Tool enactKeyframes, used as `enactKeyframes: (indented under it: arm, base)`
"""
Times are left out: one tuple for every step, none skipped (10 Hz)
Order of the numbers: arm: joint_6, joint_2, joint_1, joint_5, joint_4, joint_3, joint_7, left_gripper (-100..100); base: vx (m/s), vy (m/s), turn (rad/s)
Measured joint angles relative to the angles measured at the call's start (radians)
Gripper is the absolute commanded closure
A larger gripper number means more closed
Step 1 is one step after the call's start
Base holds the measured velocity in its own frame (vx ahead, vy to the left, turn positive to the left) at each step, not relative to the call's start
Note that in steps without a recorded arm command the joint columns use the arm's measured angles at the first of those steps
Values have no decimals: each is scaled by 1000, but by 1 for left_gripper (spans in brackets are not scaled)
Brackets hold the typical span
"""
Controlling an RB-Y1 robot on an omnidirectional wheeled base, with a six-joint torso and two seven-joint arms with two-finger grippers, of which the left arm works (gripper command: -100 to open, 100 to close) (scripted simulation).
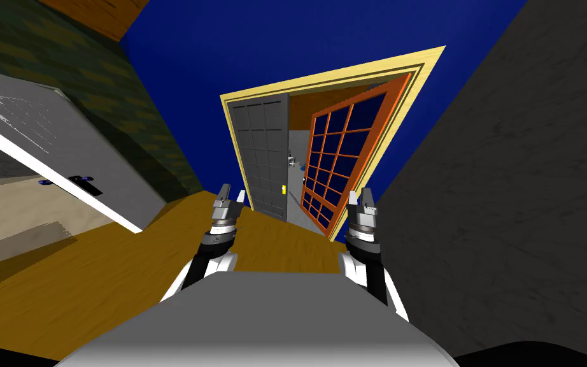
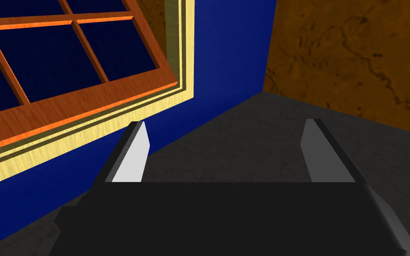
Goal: Push the door open
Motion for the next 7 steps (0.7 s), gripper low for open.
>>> enactKeyframes:
  arm:
    - [-2,4,-6,8,18,3,13,-100]
    - [-9,8,-9,16,38,5,29,-100]
    - [-12,11,-18,24,60,8,45,-100]
    - [-17,17,-23,37,86,12,68,-100]
    - [-22,18,-26,45,106,11,87,-100]
    - [-30,23,-25,54,123,13,104,-100]
    - [-33,24,-30,61,140,13,119,-100]
  base:
    - [64,44,-118]
    - [88,40,-114]
    - [137,52,-183]
    - [126,77,-145]
    - [92,64,-96]
    - [74,36,-101]
    - [63,28,-123]
